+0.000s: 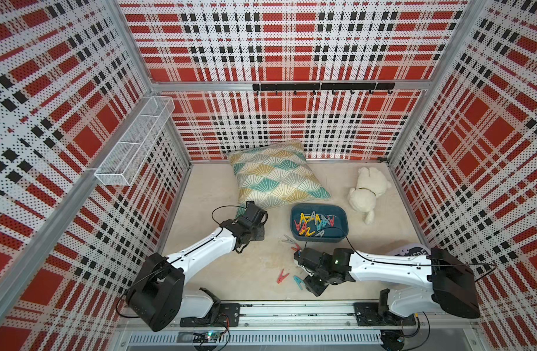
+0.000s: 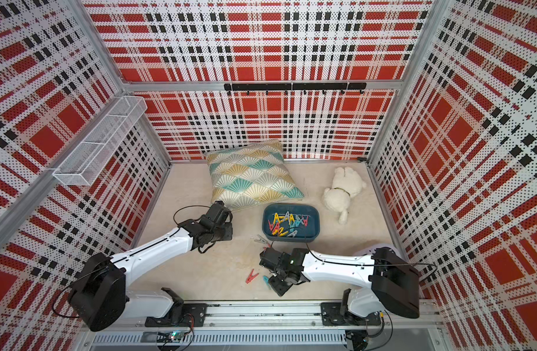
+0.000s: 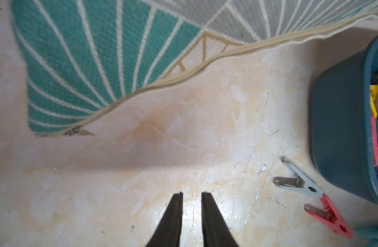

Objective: Put the clothespins into the storage box
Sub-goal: Pick up the clothespin from the center of the board.

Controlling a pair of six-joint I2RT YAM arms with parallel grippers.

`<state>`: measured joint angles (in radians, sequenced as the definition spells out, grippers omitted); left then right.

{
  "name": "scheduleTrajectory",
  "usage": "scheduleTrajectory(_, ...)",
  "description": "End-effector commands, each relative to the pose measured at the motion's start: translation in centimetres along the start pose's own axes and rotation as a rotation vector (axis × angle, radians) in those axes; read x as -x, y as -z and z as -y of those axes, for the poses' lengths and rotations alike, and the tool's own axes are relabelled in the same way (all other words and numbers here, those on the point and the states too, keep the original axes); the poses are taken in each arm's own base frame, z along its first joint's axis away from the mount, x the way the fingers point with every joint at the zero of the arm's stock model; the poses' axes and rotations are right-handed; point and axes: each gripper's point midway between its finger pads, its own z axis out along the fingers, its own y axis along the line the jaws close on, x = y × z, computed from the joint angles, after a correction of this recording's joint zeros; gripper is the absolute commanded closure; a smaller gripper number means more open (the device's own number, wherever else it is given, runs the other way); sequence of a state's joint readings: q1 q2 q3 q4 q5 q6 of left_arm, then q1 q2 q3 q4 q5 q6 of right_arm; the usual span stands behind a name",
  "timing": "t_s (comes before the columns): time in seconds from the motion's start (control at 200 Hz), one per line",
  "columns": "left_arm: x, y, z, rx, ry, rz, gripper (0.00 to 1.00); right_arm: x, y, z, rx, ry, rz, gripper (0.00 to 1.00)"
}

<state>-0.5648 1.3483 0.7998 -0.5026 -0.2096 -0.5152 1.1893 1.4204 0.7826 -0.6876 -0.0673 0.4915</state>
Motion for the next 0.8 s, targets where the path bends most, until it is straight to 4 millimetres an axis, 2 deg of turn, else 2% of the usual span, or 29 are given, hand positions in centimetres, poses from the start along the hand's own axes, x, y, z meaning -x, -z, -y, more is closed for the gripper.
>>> scheduleTrajectory(0.0,1.4,0.8,0.3,-0.020,0.004,0.036,0.77,1.5,-0.5,-0.4,-0.007,0.021,0.033,0.64)
scheduleTrajectory(0.296,1.5,0.8,-0.1,-0.012,0.002,0.037,0.77,2.5,-1.7,-0.4,-0.034,0.034,0.029,0.67)
scheduleTrajectory(0.521,1.7,1.1,-0.3,-0.020,0.006,0.047,0.78,3.2,-2.8,-0.5,-0.043,0.053,0.014,0.81)
scheduleTrajectory(0.676,2.0,1.1,-0.9,-0.011,0.013,0.050,0.78,3.5,-2.2,-0.8,-0.037,0.071,0.026,0.85)
scheduleTrajectory(0.797,2.2,1.1,-0.9,-0.012,0.015,0.055,0.78,4.2,-0.4,-0.9,-0.037,0.080,0.065,0.86)
